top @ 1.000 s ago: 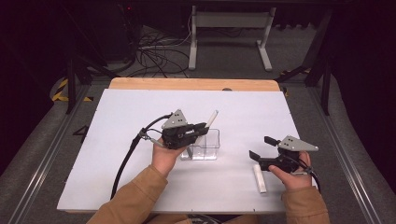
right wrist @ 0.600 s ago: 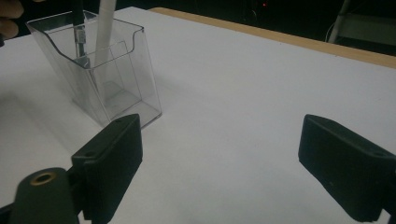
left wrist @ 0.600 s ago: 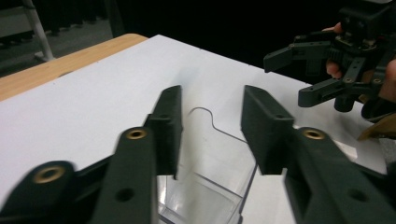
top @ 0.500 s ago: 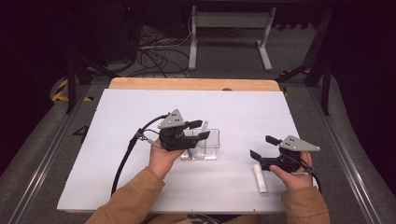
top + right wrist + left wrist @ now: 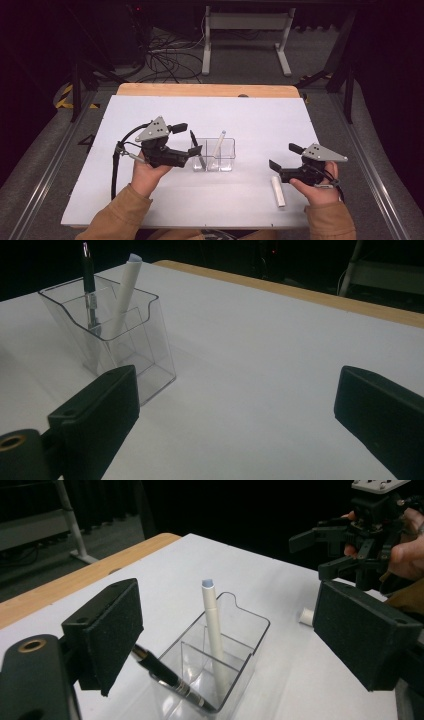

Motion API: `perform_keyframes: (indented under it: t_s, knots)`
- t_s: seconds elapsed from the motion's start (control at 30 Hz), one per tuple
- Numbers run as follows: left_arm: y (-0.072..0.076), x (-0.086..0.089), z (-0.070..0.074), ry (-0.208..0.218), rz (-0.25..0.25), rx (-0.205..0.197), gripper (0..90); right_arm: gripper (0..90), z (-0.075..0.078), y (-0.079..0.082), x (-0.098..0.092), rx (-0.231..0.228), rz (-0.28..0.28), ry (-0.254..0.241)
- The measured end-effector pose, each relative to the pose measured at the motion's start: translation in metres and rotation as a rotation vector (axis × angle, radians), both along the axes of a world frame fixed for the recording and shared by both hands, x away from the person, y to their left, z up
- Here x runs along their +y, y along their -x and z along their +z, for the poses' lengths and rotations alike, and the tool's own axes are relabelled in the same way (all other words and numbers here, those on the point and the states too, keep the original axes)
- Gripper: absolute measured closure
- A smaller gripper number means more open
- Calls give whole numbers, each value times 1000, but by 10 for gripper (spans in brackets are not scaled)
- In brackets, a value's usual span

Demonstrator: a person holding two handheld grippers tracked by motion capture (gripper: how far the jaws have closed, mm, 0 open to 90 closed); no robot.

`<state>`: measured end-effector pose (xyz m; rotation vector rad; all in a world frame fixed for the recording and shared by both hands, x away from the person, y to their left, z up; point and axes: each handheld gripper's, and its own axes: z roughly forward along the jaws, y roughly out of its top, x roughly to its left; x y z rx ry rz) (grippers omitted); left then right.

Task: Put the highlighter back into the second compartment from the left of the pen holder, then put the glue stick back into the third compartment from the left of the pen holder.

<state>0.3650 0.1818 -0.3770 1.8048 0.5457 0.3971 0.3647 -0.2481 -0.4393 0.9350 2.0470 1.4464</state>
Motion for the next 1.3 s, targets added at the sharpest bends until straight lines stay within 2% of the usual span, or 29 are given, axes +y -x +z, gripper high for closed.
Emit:
perform_keyframes:
  t_s: [0.4,0.5,0.53,0.57,0.67,0.7,0.73,0.83,0.9,0.93,1.03,1.1,1.17,1.23,1.3]
  knots:
    - [13,25,-1,15,2,22,91,58,6,4,3,-16,-10,-8]
    - [18,35,-2,12,10,0,64,73,8,6,4,-17,-1,-13]
    - [20,38,-2,27,13,11,57,83,9,7,3,-19,0,-12]
    - [22,42,-3,26,19,6,46,89,9,7,3,-16,2,-16]
    - [27,53,-4,2,36,5,20,96,11,8,4,-17,-2,-16]
    - [30,55,-5,10,40,19,18,107,12,8,4,-16,1,-15]
    - [31,60,-5,-7,47,4,18,116,12,8,5,-15,6,-14]
    - [37,68,-8,-6,60,15,15,122,13,9,6,-13,11,-14]
    - [40,73,-11,-23,67,7,11,125,13,10,6,-14,9,-12]
    - [42,74,-12,-22,73,20,9,129,14,10,7,-12,8,-13]
    - [45,79,-16,-44,80,7,5,139,14,10,7,-10,9,-6]
    - [48,81,-18,-25,86,15,3,144,14,10,8,-8,11,0]
    - [49,84,-20,-25,92,13,3,162,14,10,10,-5,15,7]
    - [50,87,-22,-2,100,34,3,168,15,10,11,-1,22,14]
    - [50,91,-25,-2,109,27,3,180,16,10,13,5,24,25]
